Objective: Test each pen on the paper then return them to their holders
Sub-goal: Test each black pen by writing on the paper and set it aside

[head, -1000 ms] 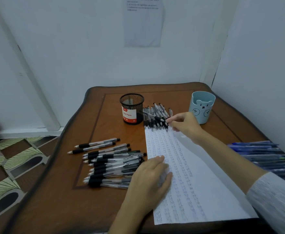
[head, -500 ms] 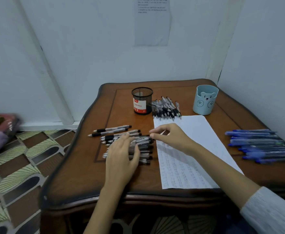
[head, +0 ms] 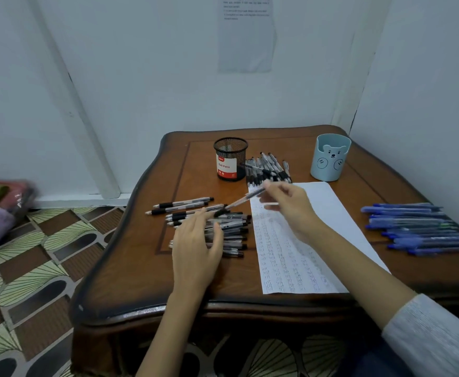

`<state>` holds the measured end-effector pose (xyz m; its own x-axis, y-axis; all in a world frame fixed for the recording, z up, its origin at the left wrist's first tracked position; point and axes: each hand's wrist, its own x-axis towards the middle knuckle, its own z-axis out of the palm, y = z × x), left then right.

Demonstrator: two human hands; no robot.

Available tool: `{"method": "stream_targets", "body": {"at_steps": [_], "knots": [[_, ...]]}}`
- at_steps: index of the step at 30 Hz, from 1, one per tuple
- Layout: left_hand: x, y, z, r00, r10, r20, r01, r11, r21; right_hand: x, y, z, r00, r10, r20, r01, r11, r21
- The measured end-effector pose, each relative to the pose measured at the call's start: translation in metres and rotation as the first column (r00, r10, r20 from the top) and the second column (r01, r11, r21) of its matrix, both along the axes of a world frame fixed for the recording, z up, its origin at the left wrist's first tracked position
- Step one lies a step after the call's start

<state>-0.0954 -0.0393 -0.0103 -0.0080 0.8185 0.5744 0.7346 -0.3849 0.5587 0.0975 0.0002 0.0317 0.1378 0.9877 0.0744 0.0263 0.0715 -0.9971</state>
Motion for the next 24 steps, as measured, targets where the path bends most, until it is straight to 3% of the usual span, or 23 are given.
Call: {"method": "stream_targets", "body": {"at_steps": [2, 4, 6, 15, 18, 21, 22, 24], "knots": [[0.001, -0.002, 0.001, 0.999, -0.029, -0.025, 0.031, 0.998, 0.048, 0.011, 0.0, 0.01, 0.953, -0.059, -0.297, 0.068, 0.997, 0.02], [0.003, -0.003, 0.001, 0.995, -0.067, -0.068, 0.073, 0.993, 0.09, 0.027, 0.002, 0.021, 0.797, -0.114, -0.593, 0.129, 0.991, -0.017], [0.008, -0.005, 0.0, 0.989, -0.099, -0.105, 0.11, 0.989, 0.101, 0.045, 0.001, 0.029, 0.676, -0.14, -0.724, 0.142, 0.988, -0.059], [0.056, -0.007, 0.002, 0.904, -0.378, -0.2, 0.365, 0.925, -0.101, 0.096, -0.017, 0.03, 0.663, -0.107, -0.741, 0.085, 0.994, -0.068], [0.072, -0.007, 0.001, 0.851, -0.468, -0.238, 0.441, 0.883, -0.159, 0.108, -0.027, 0.024, 0.711, -0.126, -0.692, 0.089, 0.992, -0.089], [0.083, -0.005, -0.005, 0.814, -0.519, -0.26, 0.48, 0.854, -0.2, 0.113, -0.034, 0.013, 0.558, -0.093, -0.825, -0.045, 0.989, -0.142], [0.085, -0.005, -0.007, 0.81, -0.524, -0.264, 0.484, 0.851, -0.204, 0.114, -0.036, 0.009, 0.559, -0.098, -0.823, -0.081, 0.982, -0.172], [0.086, -0.004, -0.01, 0.803, -0.528, -0.276, 0.487, 0.849, -0.206, 0.113, -0.042, 0.001, 0.688, -0.096, -0.719, -0.139, 0.955, -0.261]]}}
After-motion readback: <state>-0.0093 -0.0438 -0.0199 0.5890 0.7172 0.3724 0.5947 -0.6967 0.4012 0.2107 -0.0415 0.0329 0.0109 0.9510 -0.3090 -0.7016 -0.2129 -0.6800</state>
